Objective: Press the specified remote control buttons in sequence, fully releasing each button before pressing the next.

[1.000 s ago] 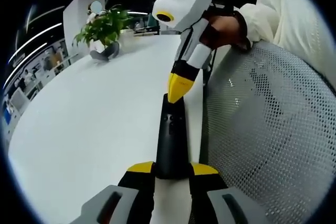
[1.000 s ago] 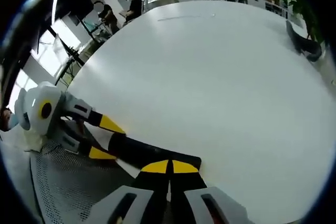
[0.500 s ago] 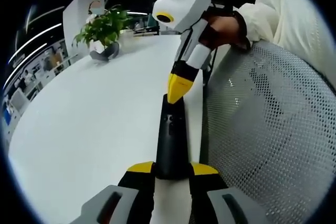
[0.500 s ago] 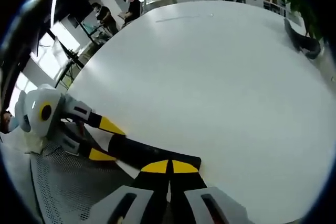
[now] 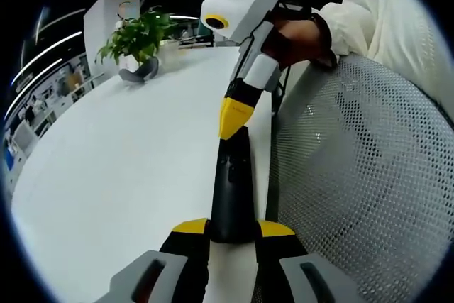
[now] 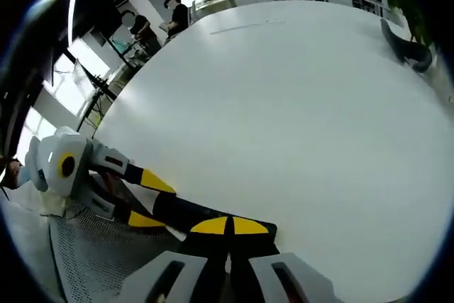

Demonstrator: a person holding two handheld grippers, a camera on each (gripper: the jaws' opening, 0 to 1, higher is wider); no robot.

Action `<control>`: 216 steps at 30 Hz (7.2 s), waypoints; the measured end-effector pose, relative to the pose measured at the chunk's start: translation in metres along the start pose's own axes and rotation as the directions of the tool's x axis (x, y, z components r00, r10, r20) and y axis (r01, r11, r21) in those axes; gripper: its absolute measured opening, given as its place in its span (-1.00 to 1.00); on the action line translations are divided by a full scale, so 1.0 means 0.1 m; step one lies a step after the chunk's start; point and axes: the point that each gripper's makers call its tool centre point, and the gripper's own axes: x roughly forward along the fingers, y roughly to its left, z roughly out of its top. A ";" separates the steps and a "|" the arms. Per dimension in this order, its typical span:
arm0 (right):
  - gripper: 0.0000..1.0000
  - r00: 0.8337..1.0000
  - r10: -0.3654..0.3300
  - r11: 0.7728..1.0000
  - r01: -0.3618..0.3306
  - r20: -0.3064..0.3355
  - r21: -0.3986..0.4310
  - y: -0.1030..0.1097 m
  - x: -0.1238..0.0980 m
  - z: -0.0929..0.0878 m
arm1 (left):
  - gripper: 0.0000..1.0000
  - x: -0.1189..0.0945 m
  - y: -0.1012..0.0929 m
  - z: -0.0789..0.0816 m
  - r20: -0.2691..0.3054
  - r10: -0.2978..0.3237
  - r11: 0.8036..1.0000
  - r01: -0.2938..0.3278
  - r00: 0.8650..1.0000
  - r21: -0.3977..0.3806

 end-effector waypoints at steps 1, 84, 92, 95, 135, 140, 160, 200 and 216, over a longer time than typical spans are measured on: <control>-1.00 1.000 0.002 1.000 -0.002 -0.005 -0.006 0.01 0.01 -0.01 | -0.52 0.00 0.00 0.00 0.000 0.000 1.000 0.000 1.000 0.000; -1.00 0.997 0.040 0.998 -0.044 -0.071 -0.050 0.12 0.07 -0.12 | -0.50 0.01 0.05 0.03 0.013 0.012 1.000 -0.012 1.000 -0.002; -1.00 0.998 0.008 0.994 -0.015 -0.063 -0.107 0.11 0.08 -0.11 | -0.50 0.01 0.05 0.02 0.013 0.014 1.000 -0.013 1.000 -0.004; -1.00 0.998 0.004 0.994 -0.010 -0.059 -0.111 0.10 0.08 -0.11 | -0.50 0.00 0.05 0.03 0.013 0.015 1.000 -0.015 1.000 -0.005; -1.00 0.989 -0.065 0.995 0.053 -0.135 -0.090 0.04 0.00 -0.21 | -0.50 0.01 0.05 0.02 0.024 0.009 1.000 -0.009 1.000 -0.002; -1.00 0.985 -0.084 0.989 0.064 -0.151 -0.132 0.04 0.01 -0.23 | -0.50 0.01 0.05 0.02 0.025 0.007 1.000 -0.007 1.000 -0.002; -1.00 0.988 -0.039 0.998 0.029 -0.149 -0.064 0.03 0.00 -0.23 | -0.50 0.00 0.04 0.03 0.020 0.011 1.000 -0.011 1.000 -0.002; -1.00 0.995 -0.058 0.992 0.048 -0.080 -0.119 0.05 0.04 -0.12 | -0.50 0.00 0.04 0.02 0.017 0.012 1.000 -0.012 1.000 0.002; -1.00 0.998 -0.044 0.995 0.040 -0.054 -0.086 0.01 0.05 -0.10 | -0.50 0.00 0.05 0.02 0.015 0.013 1.000 -0.013 1.000 0.002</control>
